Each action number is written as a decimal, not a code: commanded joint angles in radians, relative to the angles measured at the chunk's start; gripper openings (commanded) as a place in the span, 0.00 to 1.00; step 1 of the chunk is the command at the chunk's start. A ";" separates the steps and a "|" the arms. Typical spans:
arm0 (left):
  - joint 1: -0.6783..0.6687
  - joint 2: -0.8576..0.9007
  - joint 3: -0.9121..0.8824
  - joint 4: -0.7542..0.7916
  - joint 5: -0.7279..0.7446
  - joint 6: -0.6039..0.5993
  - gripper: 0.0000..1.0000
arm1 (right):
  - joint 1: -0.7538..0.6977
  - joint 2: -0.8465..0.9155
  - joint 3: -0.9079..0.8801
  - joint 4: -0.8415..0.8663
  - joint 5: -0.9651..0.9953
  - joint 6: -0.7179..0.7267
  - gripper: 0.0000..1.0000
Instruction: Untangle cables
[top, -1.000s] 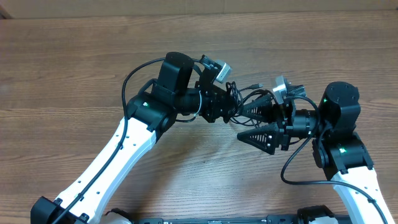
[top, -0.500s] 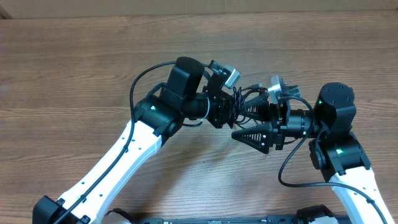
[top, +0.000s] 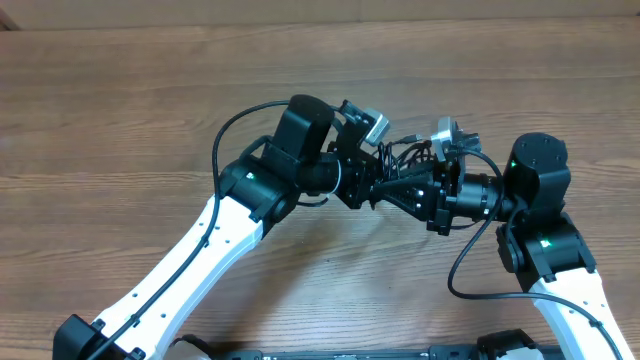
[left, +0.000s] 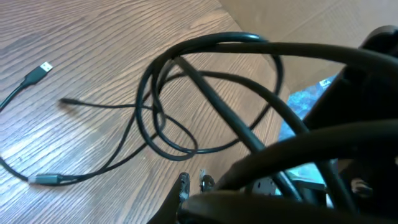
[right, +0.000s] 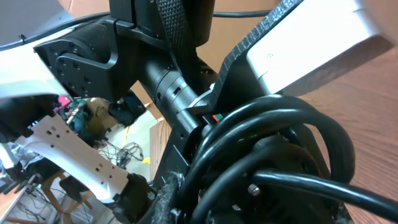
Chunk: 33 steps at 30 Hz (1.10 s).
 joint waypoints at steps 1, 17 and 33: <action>0.027 -0.002 0.015 -0.010 -0.041 -0.003 0.04 | 0.006 -0.008 0.005 -0.012 -0.017 -0.005 0.07; 0.150 -0.002 0.015 -0.025 -0.108 0.230 0.04 | 0.006 -0.009 0.005 -0.043 -0.229 0.090 0.04; 0.124 -0.002 0.015 -0.032 -0.144 0.019 0.04 | 0.005 -0.009 0.005 -0.063 0.301 0.167 1.00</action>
